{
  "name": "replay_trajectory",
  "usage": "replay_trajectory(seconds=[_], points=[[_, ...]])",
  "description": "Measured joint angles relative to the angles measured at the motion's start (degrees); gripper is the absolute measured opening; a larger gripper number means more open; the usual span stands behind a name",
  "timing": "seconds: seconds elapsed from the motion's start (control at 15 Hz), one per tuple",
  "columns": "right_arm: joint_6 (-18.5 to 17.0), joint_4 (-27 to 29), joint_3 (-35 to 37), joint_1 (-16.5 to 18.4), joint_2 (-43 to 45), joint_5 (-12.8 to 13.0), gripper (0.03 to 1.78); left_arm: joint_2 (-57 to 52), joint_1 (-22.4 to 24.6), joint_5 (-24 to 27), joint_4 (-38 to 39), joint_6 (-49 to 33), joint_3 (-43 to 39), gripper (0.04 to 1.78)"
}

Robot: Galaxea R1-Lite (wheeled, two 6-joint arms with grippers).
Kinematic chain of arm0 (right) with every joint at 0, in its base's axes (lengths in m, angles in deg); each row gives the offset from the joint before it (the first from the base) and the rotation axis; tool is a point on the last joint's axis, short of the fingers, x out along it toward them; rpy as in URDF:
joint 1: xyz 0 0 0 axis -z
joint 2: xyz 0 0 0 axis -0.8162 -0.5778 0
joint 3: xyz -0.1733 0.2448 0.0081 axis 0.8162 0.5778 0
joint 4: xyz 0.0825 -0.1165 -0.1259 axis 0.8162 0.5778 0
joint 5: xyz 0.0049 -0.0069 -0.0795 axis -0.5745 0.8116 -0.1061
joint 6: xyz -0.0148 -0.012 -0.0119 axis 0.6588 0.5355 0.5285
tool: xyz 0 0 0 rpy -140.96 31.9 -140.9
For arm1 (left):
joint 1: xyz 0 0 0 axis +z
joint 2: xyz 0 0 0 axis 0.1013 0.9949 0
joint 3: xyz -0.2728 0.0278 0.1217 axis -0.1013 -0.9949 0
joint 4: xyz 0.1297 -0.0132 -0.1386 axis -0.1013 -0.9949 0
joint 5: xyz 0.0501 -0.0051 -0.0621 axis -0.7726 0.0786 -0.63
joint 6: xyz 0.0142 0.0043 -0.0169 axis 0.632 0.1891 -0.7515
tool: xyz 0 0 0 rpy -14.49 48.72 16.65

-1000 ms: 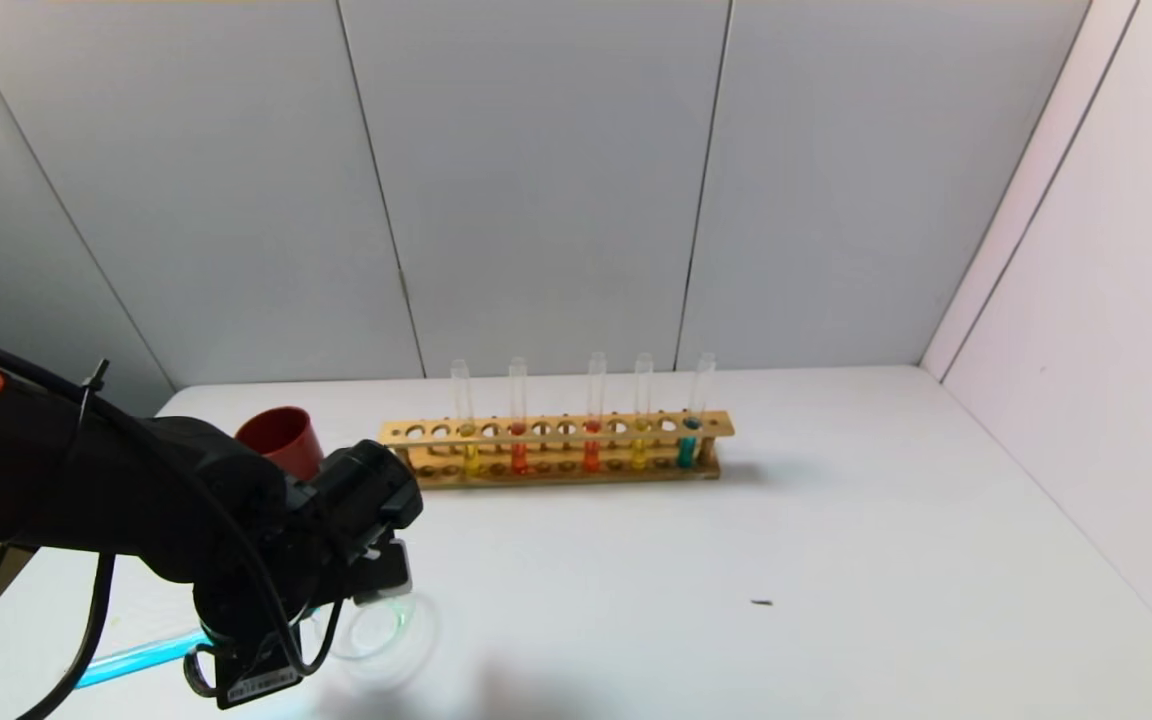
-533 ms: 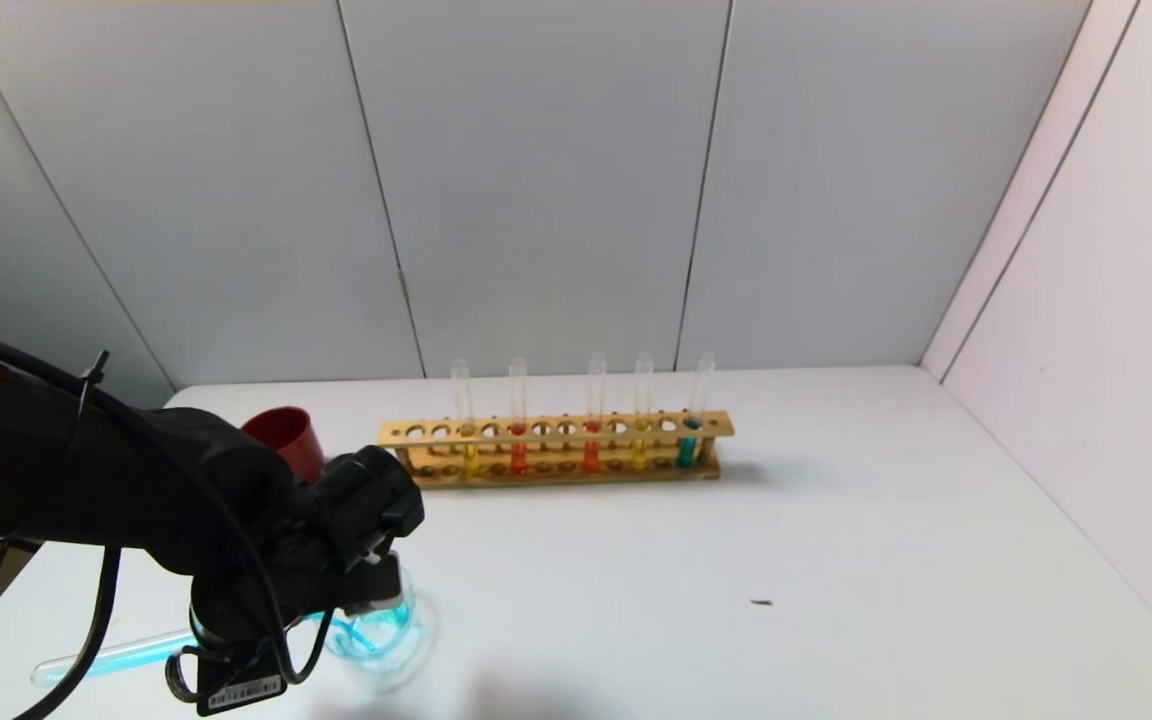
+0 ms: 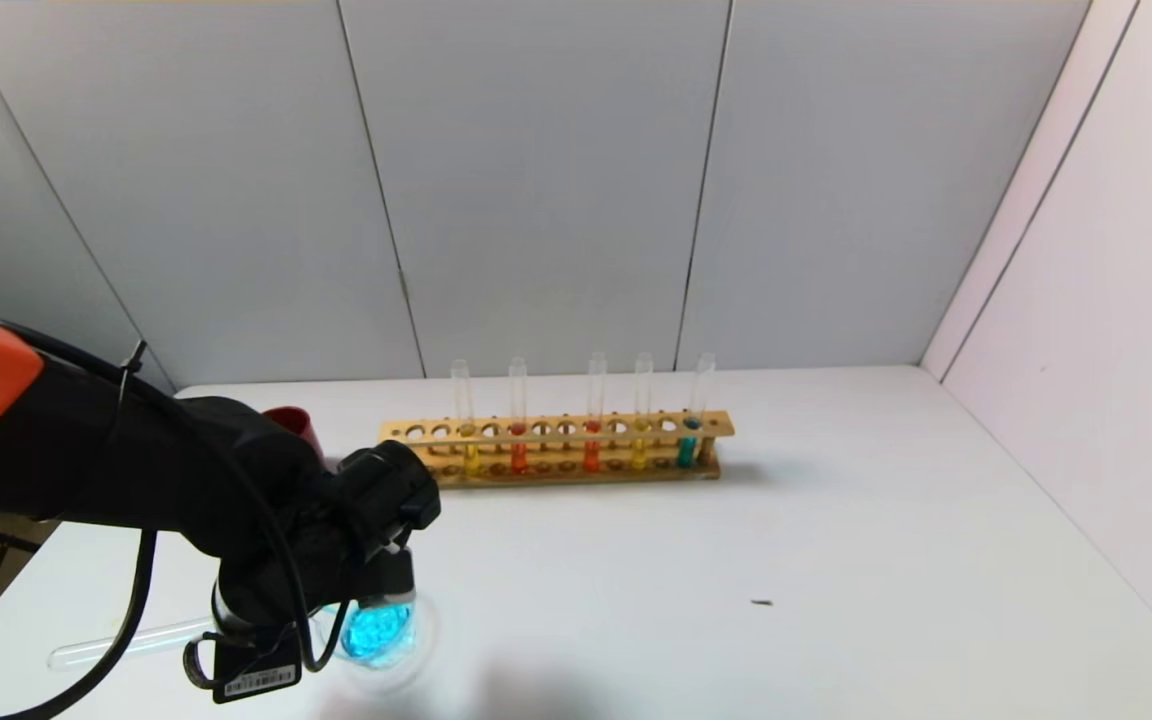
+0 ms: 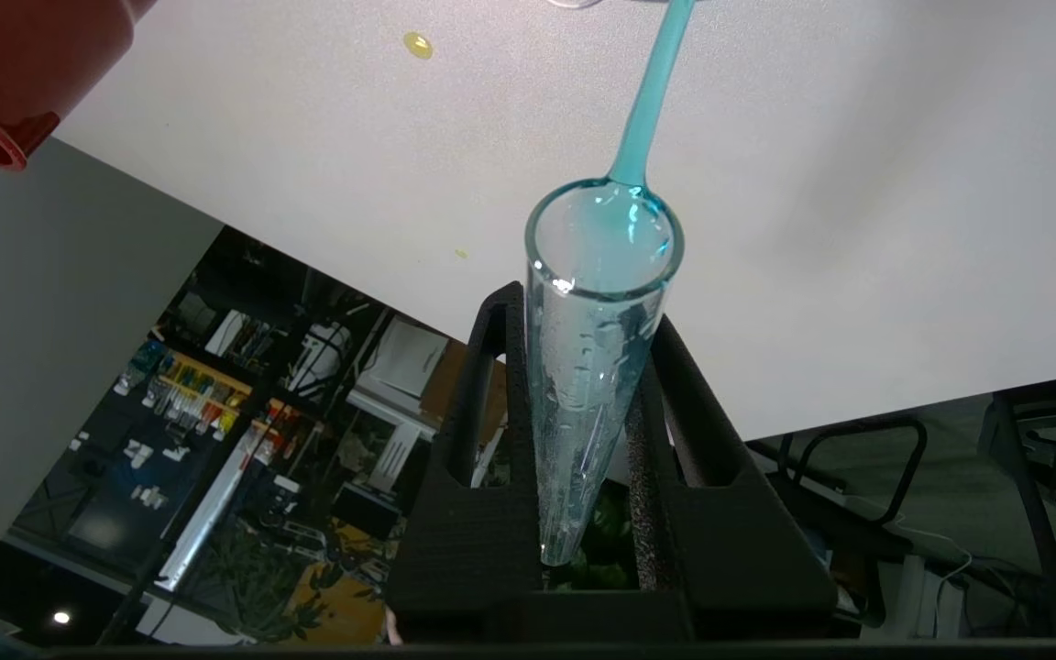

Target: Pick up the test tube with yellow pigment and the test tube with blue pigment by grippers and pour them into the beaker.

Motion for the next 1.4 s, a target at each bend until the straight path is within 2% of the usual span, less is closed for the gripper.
replay_trajectory(seconds=[0.87, 1.4], points=[[0.0, 0.0, 0.0, -0.02, 0.0, 0.02, 1.74, 7.44, -1.82, -3.88, -7.03, 0.0, 8.39, 0.32], [0.0, 0.0, 0.0, 0.0, 0.0, 0.0, 1.74, 8.4, -2.84, -4.38, -16.13, 0.06, 12.54, 0.32]])
